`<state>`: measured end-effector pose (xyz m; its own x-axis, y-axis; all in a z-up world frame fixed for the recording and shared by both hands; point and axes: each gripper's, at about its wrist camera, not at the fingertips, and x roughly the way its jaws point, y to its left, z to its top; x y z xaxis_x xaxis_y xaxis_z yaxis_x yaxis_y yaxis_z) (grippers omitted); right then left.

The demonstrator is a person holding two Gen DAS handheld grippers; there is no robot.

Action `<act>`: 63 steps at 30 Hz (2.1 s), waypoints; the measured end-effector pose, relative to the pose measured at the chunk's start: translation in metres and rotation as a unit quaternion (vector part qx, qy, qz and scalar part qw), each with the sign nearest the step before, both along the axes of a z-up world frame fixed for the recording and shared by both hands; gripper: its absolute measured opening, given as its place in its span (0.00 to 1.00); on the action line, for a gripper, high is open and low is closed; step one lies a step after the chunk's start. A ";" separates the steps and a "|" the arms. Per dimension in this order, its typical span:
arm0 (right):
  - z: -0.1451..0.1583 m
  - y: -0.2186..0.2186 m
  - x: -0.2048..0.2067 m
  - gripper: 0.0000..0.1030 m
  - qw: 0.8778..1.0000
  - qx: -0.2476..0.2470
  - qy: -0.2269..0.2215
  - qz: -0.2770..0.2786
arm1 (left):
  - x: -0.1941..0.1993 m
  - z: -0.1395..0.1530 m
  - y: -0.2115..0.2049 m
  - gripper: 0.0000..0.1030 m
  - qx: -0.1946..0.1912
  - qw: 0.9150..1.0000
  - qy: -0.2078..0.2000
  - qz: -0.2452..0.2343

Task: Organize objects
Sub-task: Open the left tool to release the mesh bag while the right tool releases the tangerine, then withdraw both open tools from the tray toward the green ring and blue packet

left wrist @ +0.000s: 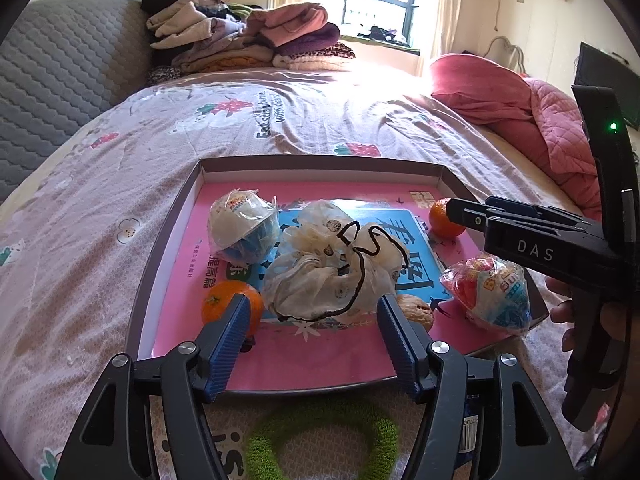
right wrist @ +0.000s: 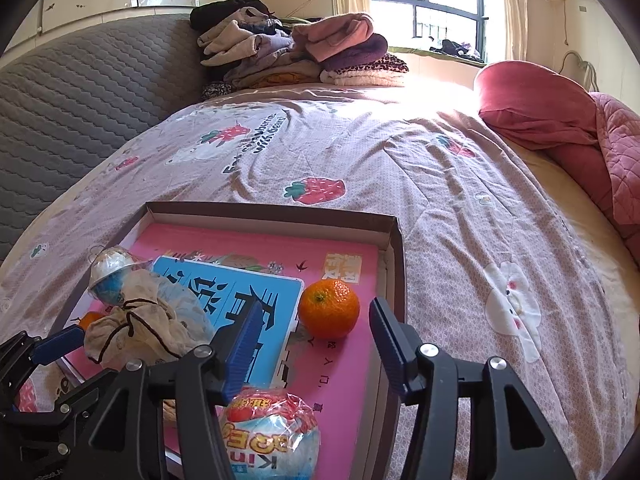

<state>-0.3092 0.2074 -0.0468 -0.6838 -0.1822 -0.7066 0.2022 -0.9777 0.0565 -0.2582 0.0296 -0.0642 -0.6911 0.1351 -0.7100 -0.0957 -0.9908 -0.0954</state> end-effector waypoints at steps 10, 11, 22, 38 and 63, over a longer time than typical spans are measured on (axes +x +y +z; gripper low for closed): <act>0.003 -0.003 0.003 0.56 1.000 0.000 0.002 0.010 | 0.005 0.008 0.001 0.67 -0.003 1.000 0.011 0.007; 0.003 -0.003 0.003 0.57 1.000 0.001 0.003 0.011 | 0.006 0.008 0.001 0.68 -0.004 1.000 0.010 0.007; 0.012 -0.006 0.012 0.59 1.000 0.002 0.013 0.012 | 0.012 0.012 0.003 0.71 -0.014 1.000 0.010 0.016; 0.040 -0.014 0.045 0.63 0.999 0.001 0.042 0.020 | 0.036 0.044 -0.003 0.72 -0.010 0.999 0.029 0.035; 0.106 -0.006 0.131 0.63 0.993 -0.040 0.113 0.003 | 0.090 0.089 -0.013 0.73 -0.013 0.997 0.056 0.045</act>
